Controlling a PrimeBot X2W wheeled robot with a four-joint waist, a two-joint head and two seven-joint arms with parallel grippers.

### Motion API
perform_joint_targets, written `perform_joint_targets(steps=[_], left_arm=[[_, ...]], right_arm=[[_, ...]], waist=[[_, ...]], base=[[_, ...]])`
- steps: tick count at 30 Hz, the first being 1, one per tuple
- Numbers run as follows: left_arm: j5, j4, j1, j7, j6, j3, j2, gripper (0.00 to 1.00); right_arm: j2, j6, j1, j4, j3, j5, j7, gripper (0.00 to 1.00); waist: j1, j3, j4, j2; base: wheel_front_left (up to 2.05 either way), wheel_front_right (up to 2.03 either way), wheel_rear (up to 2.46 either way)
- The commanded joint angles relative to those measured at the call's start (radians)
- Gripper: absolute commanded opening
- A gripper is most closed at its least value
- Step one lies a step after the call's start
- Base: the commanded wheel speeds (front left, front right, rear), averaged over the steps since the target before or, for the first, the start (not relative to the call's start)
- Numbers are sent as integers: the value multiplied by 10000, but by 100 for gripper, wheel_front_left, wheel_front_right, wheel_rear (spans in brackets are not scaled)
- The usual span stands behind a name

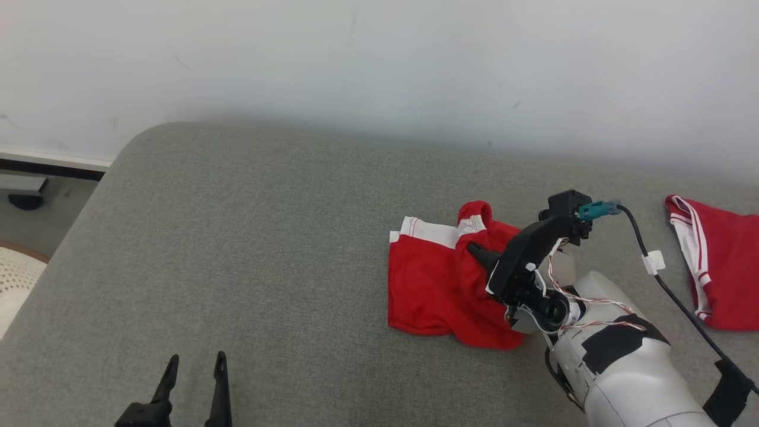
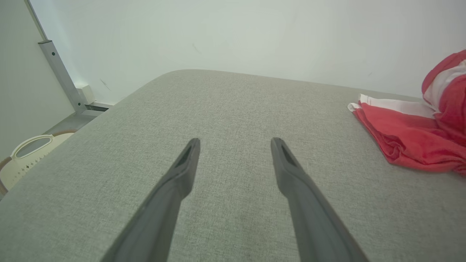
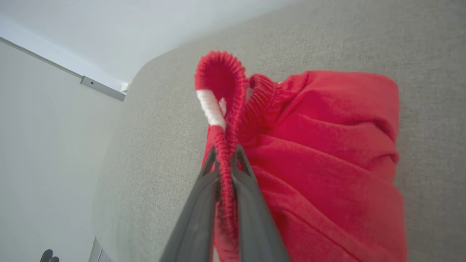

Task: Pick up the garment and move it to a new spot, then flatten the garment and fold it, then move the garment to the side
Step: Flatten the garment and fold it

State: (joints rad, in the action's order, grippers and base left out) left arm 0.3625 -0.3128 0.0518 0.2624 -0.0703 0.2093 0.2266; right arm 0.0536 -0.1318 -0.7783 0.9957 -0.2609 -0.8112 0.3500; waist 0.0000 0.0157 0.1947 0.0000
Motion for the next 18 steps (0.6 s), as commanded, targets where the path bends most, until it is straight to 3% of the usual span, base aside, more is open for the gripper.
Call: perform_joint_targets(steps=[1,5,17,18], left_arm=[[-84,-85,183,23,33,58,-111,100],[-129,-328,396,21,210,114,-292,100],[-441,-888,830,21,656,70,-774,100],[-443,-930,856,23,695,17,-780,100]], right_arm=[[-19,26,-289,353,-74,-72,130,0],[-39,26,-747,872,-548,-637,312,0],[-33,26,-1412,2121,-2169,-1975,-821,0],[-33,26,-1403,2151,-2312,-2028,-980,40]], waist=[[0,-40,222,0],[0,-5,524,0],[0,226,1045,0],[0,241,1038,0]], base=[[0,0,0],[0,0,0],[0,0,0],[0,0,0]])
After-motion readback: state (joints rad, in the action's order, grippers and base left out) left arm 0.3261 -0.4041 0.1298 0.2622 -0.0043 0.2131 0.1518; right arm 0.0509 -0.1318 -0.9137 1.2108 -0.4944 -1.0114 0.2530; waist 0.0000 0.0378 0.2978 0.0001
